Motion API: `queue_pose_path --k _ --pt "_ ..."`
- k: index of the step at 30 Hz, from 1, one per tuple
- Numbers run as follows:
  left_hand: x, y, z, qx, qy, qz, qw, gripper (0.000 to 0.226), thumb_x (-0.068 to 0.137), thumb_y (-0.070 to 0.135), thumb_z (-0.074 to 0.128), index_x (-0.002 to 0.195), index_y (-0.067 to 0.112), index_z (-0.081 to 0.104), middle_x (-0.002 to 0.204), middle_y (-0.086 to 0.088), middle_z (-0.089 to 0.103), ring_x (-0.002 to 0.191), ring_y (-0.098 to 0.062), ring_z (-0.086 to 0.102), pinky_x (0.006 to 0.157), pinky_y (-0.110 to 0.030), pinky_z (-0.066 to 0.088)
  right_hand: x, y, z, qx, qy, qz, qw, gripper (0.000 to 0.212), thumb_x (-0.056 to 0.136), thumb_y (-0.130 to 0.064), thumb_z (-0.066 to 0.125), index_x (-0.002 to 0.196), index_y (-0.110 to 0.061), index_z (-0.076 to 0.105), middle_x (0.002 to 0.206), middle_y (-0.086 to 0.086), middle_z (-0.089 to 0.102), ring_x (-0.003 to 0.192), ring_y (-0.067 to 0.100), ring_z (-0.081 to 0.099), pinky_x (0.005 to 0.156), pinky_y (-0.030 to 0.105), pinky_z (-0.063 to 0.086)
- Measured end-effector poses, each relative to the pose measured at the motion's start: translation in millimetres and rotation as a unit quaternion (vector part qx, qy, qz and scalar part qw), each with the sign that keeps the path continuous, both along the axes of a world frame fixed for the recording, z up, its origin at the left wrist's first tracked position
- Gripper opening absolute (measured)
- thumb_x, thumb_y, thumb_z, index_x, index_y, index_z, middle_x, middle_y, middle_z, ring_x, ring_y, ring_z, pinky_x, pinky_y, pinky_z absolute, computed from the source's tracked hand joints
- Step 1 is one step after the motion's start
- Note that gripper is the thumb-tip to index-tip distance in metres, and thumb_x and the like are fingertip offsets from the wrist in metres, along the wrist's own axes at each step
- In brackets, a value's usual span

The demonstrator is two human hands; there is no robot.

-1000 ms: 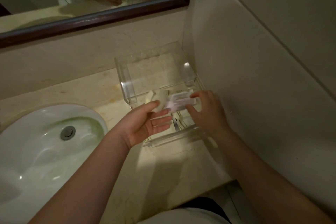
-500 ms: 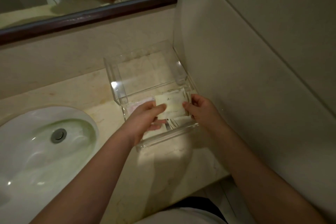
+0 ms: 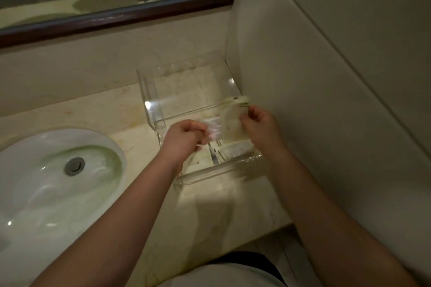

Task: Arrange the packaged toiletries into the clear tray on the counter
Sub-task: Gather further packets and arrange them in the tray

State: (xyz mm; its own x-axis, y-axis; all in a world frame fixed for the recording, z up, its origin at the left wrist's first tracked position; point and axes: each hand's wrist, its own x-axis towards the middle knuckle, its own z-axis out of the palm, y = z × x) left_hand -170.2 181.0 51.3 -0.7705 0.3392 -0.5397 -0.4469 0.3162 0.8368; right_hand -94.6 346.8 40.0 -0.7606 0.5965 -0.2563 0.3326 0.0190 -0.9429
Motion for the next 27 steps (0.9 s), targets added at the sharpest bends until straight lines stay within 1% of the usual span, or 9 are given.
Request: queue_pose_path --k 1,3,6,9,11,14,19,23,27 --pt "-3.9 -7.2 -1.8 -0.017 0.023 0.038 0.999 0.018 0.084 -0.004 0.055 0.082 0.010 0.066 0.081 -0.005 0.072 0.068 -0.014 0.068 0.059 -0.024 0.050 -2.4 8.0 -0.6 0.128 -0.048 0.067 0.988 0.016 0.092 -0.015 0.053 0.084 -0.016 0.067 0.078 -0.001 0.068 0.071 0.014 0.061 0.067 0.029 0.049" --pt "-9.4 -20.4 -5.7 -0.044 0.046 0.087 0.994 0.024 0.086 -0.004 0.048 0.076 0.012 0.062 0.078 -0.005 0.069 0.065 -0.017 0.066 0.052 -0.021 0.046 -8.9 15.6 -2.0 0.297 -0.143 0.201 0.923 0.020 0.091 -0.019 0.049 0.097 -0.018 0.068 0.093 0.006 0.072 0.085 0.023 0.065 0.076 0.035 0.052" --pt "-8.8 -34.1 -11.6 -0.059 0.053 0.104 0.991 0.025 0.087 -0.002 0.045 0.076 0.012 0.062 0.077 -0.005 0.065 0.062 -0.016 0.061 0.054 -0.023 0.043 -18.4 8.7 -10.5 0.374 -0.211 0.311 0.848 0.026 0.093 -0.022 0.046 0.109 -0.023 0.066 0.113 0.008 0.069 0.106 0.030 0.060 0.088 0.038 0.049" --pt "-3.5 -42.7 -16.2 -0.071 0.063 0.114 0.989 0.025 0.088 0.000 0.044 0.076 0.014 0.061 0.077 -0.003 0.065 0.063 -0.015 0.059 0.055 -0.025 0.044 -18.9 -2.2 -24.7 0.417 -0.230 0.355 0.804 0.029 0.092 -0.022 0.045 0.114 -0.025 0.064 0.120 0.008 0.064 0.117 0.031 0.051 0.094 0.040 0.046" --pt "0.8 -48.2 -20.1 -0.083 0.077 0.115 0.987 0.026 0.086 0.000 0.045 0.073 0.016 0.062 0.077 -0.004 0.066 0.065 -0.017 0.059 0.058 -0.027 0.046 -13.7 -5.7 -31.7 0.437 -0.209 0.342 0.805 0.029 0.089 -0.021 0.051 0.116 -0.025 0.063 0.122 0.008 0.061 0.120 0.031 0.047 0.098 0.043 0.044" --pt "10.9 -52.0 -25.1 -0.095 0.115 0.067 0.987 0.028 0.082 -0.001 0.049 0.070 0.019 0.064 0.080 -0.004 0.069 0.075 -0.021 0.063 0.073 -0.035 0.051 -9.0 -8.5 -35.1 0.455 -0.160 0.306 0.821 0.024 0.085 -0.023 0.058 0.108 -0.024 0.066 0.114 0.007 0.063 0.114 0.030 0.049 0.096 0.043 0.044" --pt "25.3 -56.6 -36.5 -0.128 0.180 -0.026 0.975 0.022 0.086 0.006 0.052 0.084 0.022 0.067 0.096 0.001 0.071 0.092 -0.020 0.065 0.083 -0.034 0.052 -6.0 -12.9 -36.4 0.469 -0.137 0.295 0.821 0.020 0.083 -0.027 0.060 0.098 -0.023 0.073 0.102 0.007 0.070 0.102 0.030 0.056 0.089 0.039 0.045" --pt "24.5 -79.4 -34.7 -0.121 0.174 -0.006 0.977 0.027 0.083 0.002 0.050 0.082 0.024 0.065 0.092 0.003 0.070 0.087 -0.015 0.065 0.078 -0.025 0.048 -11.1 -31.7 -29.7 0.476 -0.107 0.262 0.832 0.021 0.079 -0.028 0.064 0.096 -0.022 0.074 0.100 0.009 0.072 0.098 0.034 0.061 0.088 0.038 0.045" --pt "14.6 -128.0 -22.8 -0.133 0.208 0.046 0.968 0.023 0.083 0.002 0.052 0.089 0.015 0.070 0.098 -0.004 0.073 0.090 -0.018 0.064 0.082 -0.027 0.049 -23.3 -94.5 -15.8 0.470 -0.015 0.285 0.835 0.016 0.078 -0.026 0.064 0.090 -0.019 0.071 0.090 0.007 0.072 0.089 0.034 0.064 0.086 0.037 0.039"
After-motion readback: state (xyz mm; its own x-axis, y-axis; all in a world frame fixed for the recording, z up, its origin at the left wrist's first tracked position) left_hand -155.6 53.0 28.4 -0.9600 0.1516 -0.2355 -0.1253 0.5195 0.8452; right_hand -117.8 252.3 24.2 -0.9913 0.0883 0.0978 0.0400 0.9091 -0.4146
